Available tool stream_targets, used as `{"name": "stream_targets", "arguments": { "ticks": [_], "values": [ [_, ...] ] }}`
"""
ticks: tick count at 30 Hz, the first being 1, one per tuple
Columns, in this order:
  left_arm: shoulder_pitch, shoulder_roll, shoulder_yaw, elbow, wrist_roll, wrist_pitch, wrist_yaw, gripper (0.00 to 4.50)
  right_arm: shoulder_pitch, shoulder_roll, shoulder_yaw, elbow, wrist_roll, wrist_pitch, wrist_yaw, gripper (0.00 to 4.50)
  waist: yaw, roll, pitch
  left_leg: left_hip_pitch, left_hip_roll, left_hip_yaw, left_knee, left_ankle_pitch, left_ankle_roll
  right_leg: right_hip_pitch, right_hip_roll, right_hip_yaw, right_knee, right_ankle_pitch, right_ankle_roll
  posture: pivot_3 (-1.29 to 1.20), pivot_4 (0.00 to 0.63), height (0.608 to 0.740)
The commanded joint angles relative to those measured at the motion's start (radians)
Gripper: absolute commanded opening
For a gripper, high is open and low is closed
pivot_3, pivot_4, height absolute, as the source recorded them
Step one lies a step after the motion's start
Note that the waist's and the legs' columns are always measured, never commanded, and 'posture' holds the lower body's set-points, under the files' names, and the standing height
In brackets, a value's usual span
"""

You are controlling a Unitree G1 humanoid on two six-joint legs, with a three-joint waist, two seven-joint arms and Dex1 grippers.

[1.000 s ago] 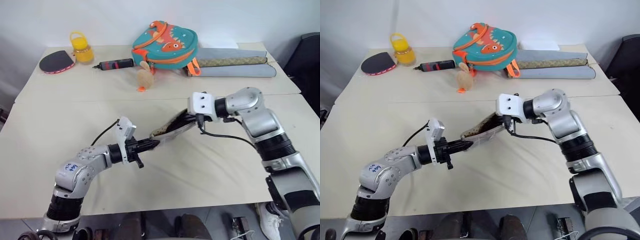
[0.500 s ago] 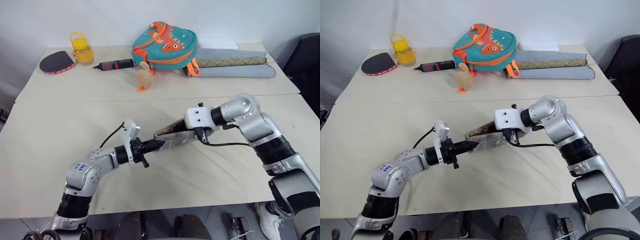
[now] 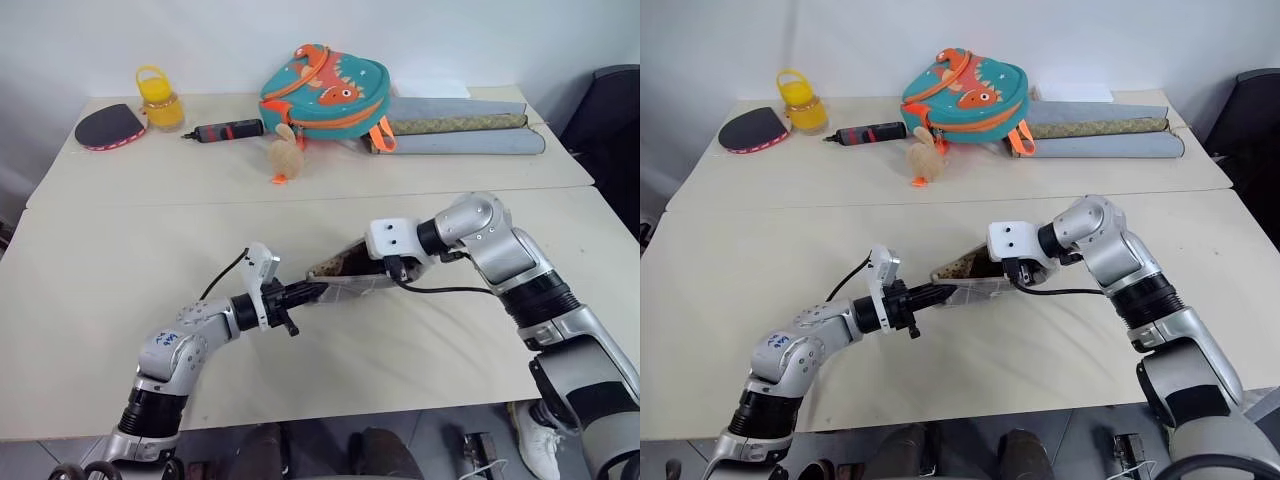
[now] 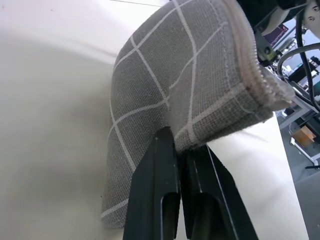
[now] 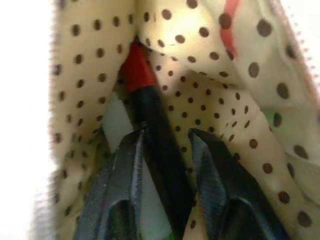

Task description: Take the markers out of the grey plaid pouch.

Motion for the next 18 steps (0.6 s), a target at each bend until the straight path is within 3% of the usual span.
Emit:
{"name": "stream_targets", "arguments": {
  "ticks": [1,14,18],
  "values": [
    [0.030,0.009,0.015,0.021,0.035,0.000,0.028,0.00,0.029,-0.031,0.004,0.020,-0.025,-0.023,0.006,1.46,0.000,0.000,0.000,0.000,0.000,0.000,0.000,0.000,0.000,0.000,0.000,0.000,0.000,0.000,0.000,0.00,0.150,0.740],
    [0.038,0.008,0.000,0.000,0.039,0.001,0.037,0.00,0.022,-0.068,-0.037,-0.070,0.064,0.036,0.090,1.46,0.001,0.000,0.000,0.000,0.000,0.000,0.000,0.000,0.000,0.000,0.000,0.000,0.000,0.000,0.000,0.00,0.150,0.740],
    [0.037,0.001,0.006,0.009,0.033,0.015,0.053,0.00,0.063,-0.063,0.025,-0.039,-0.031,-0.116,0.023,1.46,0.000,0.000,0.000,0.000,0.000,0.000,0.000,0.000,0.000,0.000,0.000,0.000,0.000,0.000,0.000,0.00,0.150,0.740]
  ]
}}
